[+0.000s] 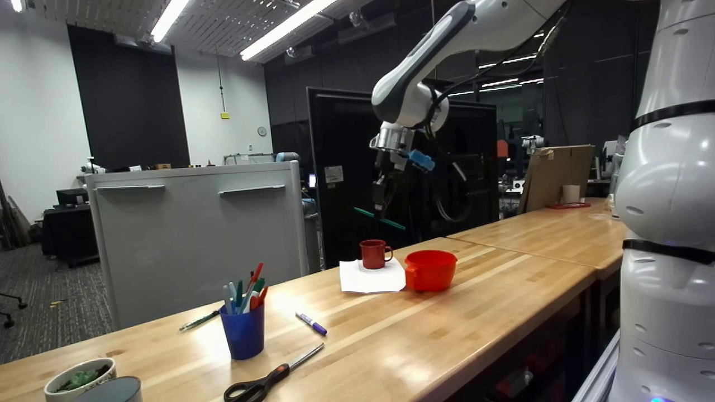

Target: Put the green pen in the blue cup.

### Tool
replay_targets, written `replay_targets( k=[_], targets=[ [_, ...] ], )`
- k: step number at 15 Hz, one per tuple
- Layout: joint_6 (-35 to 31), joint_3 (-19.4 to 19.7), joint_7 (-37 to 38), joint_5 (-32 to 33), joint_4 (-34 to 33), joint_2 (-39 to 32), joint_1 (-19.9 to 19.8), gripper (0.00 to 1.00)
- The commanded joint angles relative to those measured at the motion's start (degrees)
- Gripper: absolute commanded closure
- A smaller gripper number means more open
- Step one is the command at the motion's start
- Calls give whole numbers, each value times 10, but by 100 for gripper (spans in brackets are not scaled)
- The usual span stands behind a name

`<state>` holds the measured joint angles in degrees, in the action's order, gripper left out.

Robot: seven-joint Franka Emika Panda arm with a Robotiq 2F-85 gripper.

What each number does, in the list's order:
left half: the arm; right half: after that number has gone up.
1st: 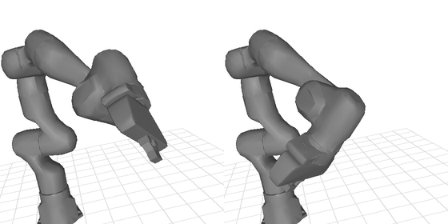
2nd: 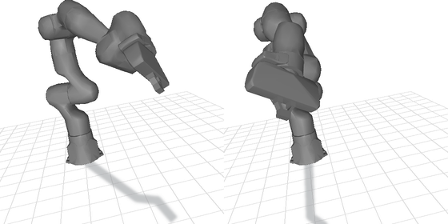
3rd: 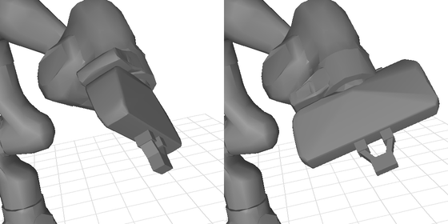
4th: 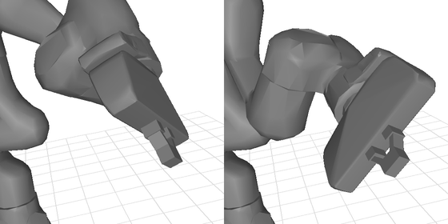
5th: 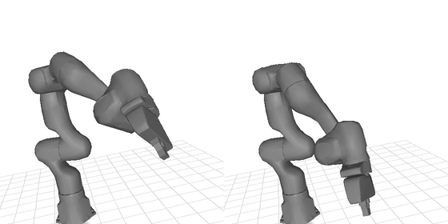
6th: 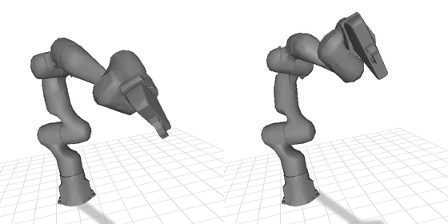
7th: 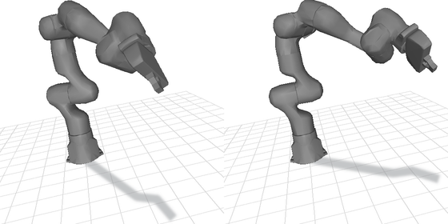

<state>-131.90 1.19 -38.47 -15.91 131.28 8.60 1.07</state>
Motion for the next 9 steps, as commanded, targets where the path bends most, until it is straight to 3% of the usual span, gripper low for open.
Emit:
replay_targets(
  k=[1, 2, 3, 9],
  targets=[
    [15, -13, -26, -5, 16, 36, 36, 98],
    [22, -15, -36, -12, 16, 42, 46, 98],
    [9, -8, -11, -1, 0, 11, 37, 91],
    [18, -12, -20, -2, 3, 24, 50, 91]
  ],
)
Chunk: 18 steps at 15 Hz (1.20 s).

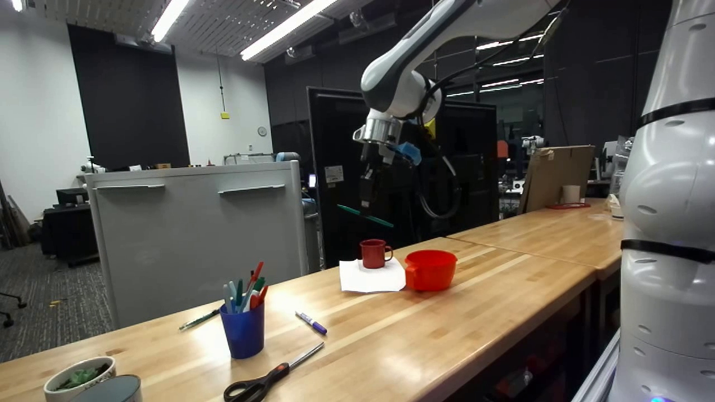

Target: Put the green pen in the blue cup.

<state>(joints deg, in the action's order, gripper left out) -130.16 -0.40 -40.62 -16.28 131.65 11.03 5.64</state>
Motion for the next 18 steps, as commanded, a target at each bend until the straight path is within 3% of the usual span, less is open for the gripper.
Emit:
replay_targets(
  k=[1, 4, 5, 13, 14, 18],
  targets=[
    [1, 4, -1, 1, 0, 0, 4, 91],
    [1, 4, -2, 1, 0, 0, 4, 91],
    [1, 4, -3, 1, 0, 0, 4, 98],
    [6, -38, -1, 3, -19, 1, 51, 98],
    [1, -28, -3, 1, -10, -2, 42, 91],
    [2, -38, -1, 2, -16, -2, 53, 91]
  ],
)
